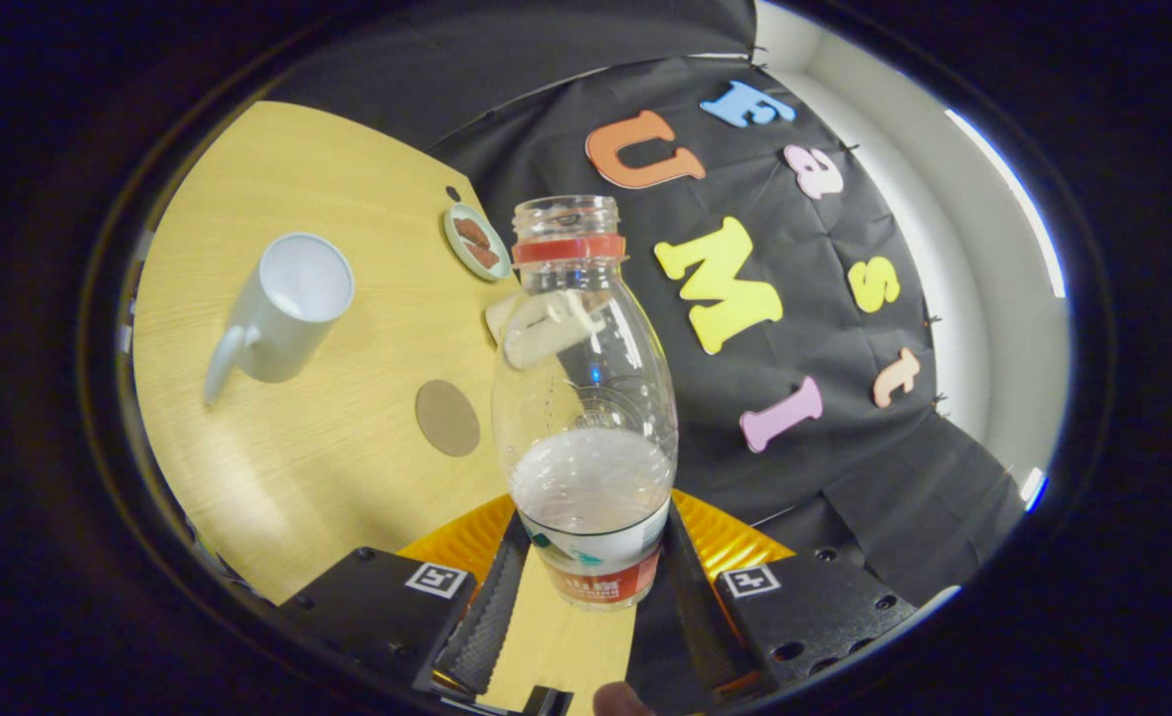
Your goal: Take the bottle from table, then pour the juice into the cup, finally place the bottle on the coaster
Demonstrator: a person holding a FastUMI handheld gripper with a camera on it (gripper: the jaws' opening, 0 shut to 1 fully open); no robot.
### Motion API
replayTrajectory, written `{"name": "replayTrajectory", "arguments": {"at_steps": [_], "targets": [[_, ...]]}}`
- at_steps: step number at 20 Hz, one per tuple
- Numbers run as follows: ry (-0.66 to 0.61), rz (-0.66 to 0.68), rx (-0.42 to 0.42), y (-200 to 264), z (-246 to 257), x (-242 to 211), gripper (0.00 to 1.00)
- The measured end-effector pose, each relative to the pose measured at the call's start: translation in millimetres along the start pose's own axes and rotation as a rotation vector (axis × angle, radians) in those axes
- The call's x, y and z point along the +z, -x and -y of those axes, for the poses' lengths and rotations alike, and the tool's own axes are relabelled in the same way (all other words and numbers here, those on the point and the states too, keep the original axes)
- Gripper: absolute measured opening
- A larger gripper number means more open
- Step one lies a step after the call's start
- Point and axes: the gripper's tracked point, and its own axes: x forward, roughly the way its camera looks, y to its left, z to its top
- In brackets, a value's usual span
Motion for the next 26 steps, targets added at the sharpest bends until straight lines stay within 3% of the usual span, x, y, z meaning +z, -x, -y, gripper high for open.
{"name": "replayTrajectory", "arguments": {"at_steps": [9, 26], "targets": [[0.211, 0.004, -0.081, -15.6, -0.9, 21.5, 0.78], [0.413, 0.036, -0.165, -27.2, -4.7, 44.9, 0.78]]}}
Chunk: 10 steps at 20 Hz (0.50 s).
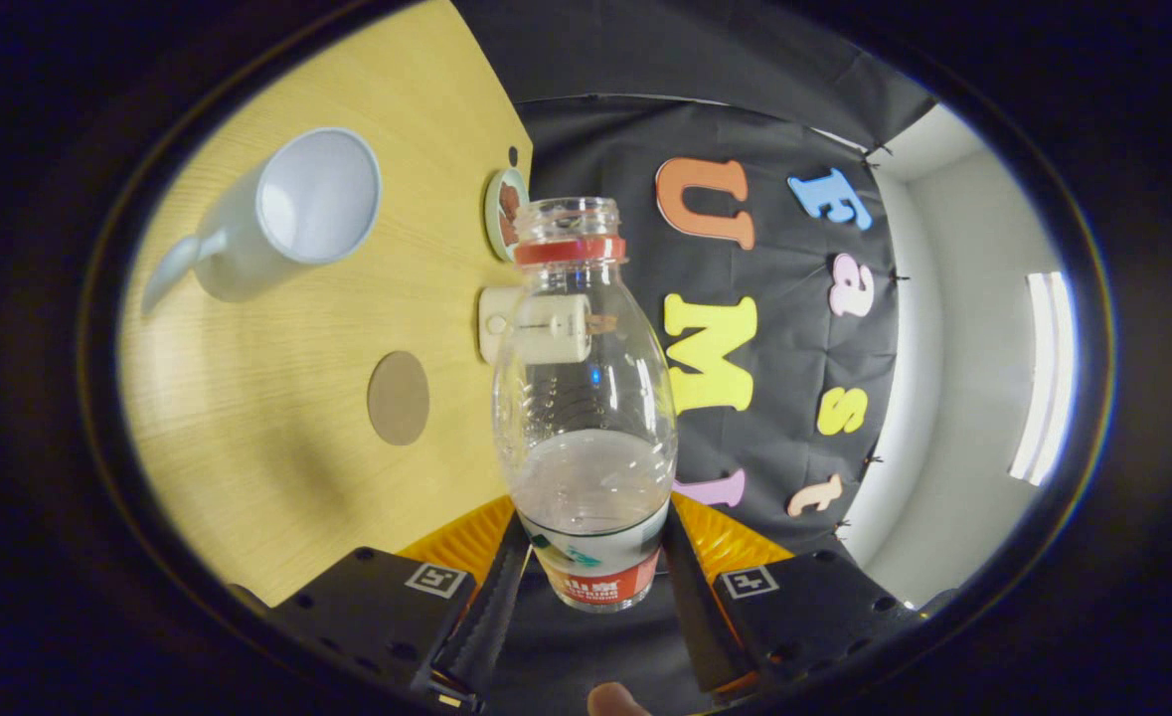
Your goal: Take the bottle from table, then pour the juice into the cup, finally place the bottle on the coaster
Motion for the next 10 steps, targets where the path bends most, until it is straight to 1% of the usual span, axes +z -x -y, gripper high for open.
{"name": "replayTrajectory", "arguments": {"at_steps": [10], "targets": [[0.073, 0.024, -0.014, -0.9, -5.0, 13.5, 0.78]]}}
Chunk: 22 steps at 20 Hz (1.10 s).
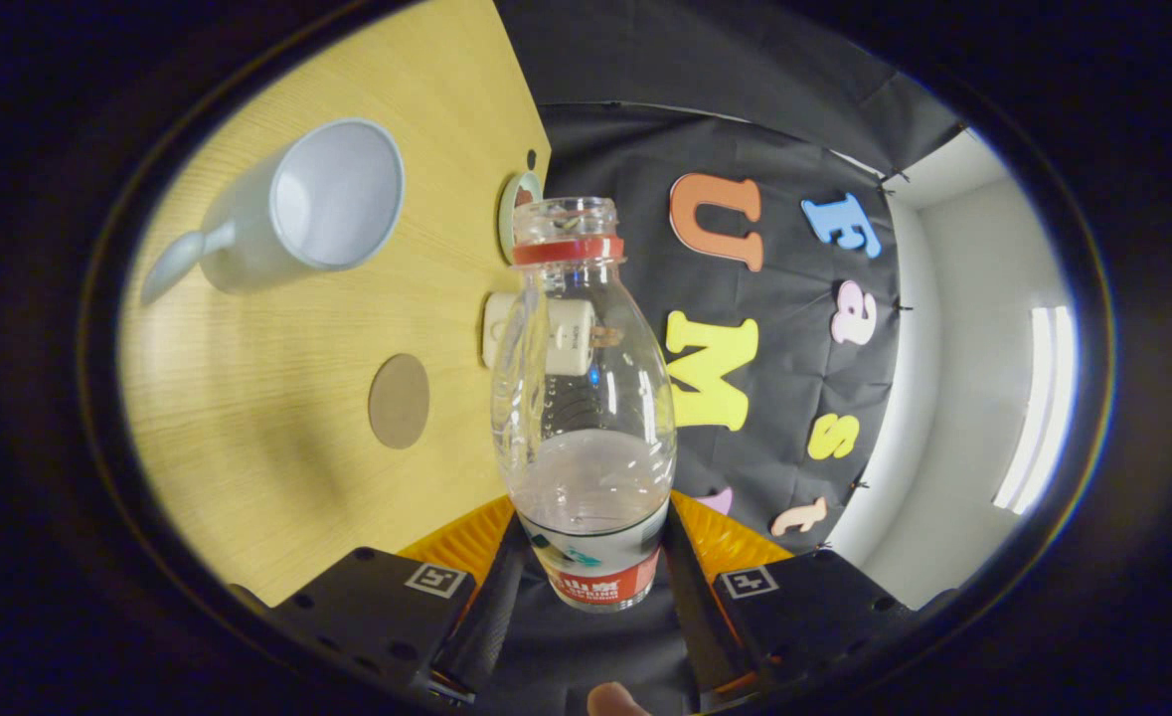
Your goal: Take the bottle from table, then pour the juice into the cup, finally place the bottle on the coaster
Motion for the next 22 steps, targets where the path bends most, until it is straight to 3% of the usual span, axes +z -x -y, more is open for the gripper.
{"name": "replayTrajectory", "arguments": {"at_steps": [22], "targets": [[0.065, 0.002, -0.069, 3.0, 24.7, -1.1, 0.78]]}}
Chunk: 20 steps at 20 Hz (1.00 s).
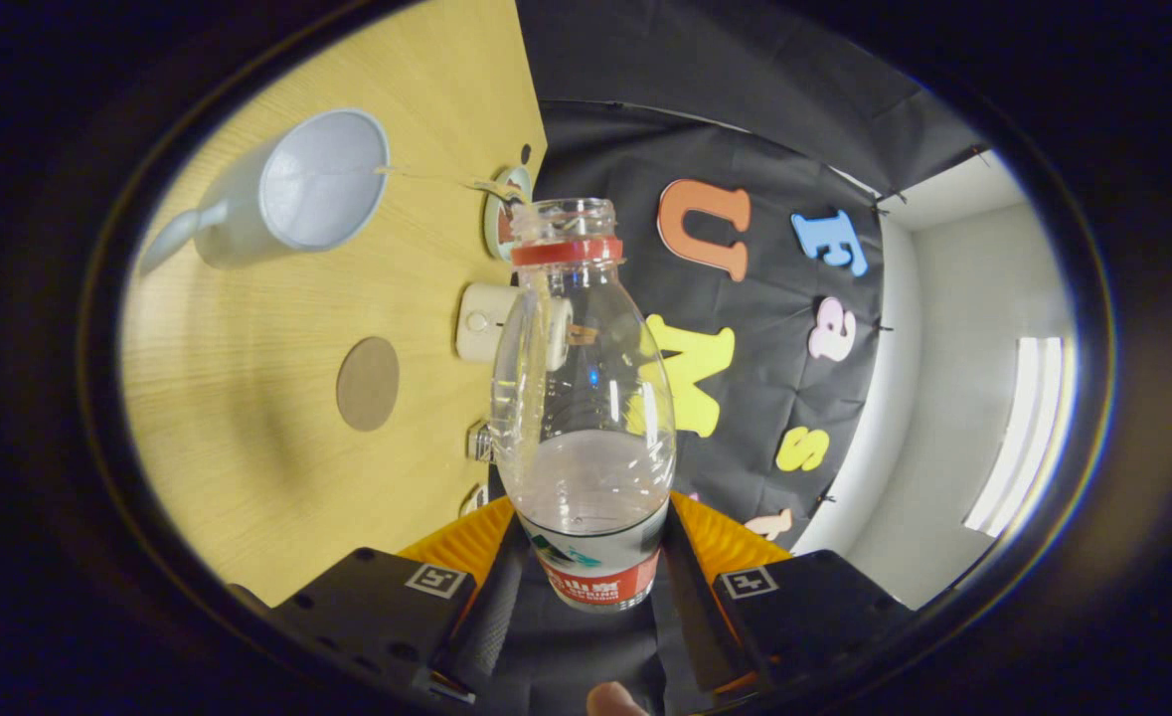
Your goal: Take the bottle from table, then pour the juice into the cup, finally place the bottle on the coaster
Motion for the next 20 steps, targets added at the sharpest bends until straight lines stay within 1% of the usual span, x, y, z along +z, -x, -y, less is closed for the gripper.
{"name": "replayTrajectory", "arguments": {"at_steps": [20], "targets": [[0.073, 0.025, -0.043, -1.1, 24.6, 3.3, 0.78]]}}
